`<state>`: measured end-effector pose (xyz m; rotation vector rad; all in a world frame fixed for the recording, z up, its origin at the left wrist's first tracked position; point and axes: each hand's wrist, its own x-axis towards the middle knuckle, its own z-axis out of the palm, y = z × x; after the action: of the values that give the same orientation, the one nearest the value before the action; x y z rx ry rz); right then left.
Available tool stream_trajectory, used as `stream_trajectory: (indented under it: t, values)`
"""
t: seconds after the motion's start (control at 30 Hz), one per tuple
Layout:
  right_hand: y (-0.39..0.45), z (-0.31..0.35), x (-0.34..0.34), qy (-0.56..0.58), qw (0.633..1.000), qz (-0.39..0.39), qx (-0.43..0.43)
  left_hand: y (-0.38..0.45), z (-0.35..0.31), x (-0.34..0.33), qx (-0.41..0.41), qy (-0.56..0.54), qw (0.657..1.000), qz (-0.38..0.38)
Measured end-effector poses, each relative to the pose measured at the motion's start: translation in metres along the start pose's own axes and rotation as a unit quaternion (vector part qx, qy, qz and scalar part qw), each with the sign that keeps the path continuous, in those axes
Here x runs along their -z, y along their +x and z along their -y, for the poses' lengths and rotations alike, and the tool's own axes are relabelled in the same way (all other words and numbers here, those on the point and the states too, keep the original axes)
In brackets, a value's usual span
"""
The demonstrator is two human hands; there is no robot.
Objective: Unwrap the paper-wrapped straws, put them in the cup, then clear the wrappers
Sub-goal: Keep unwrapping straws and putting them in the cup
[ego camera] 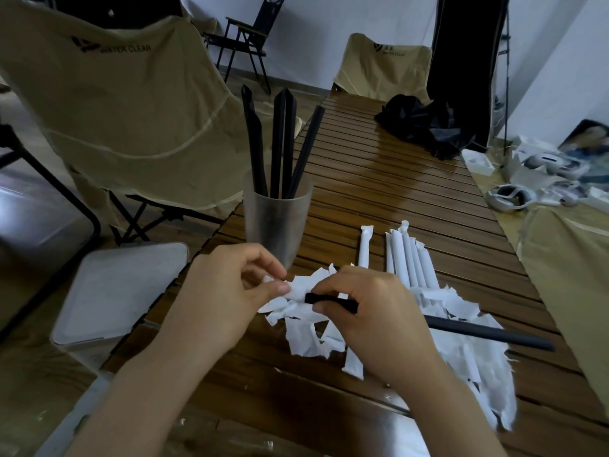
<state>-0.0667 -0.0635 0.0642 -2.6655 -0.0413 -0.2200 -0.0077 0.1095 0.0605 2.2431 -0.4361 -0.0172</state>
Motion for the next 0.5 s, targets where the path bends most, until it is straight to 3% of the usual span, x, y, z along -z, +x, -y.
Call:
stream_trajectory:
  t: [0.27,0.5]
  values:
    - [-0.003,-0.007,0.008,-0.045,0.997,-0.043,-0.049,-0.001,0.008,-0.007,0.014,0.057,0.998,0.036]
    - [0.0,-0.006,0.013,-0.009,0.998,-0.061,-0.018,-0.001,0.001,-0.007,0.002,0.073,0.992,0.101]
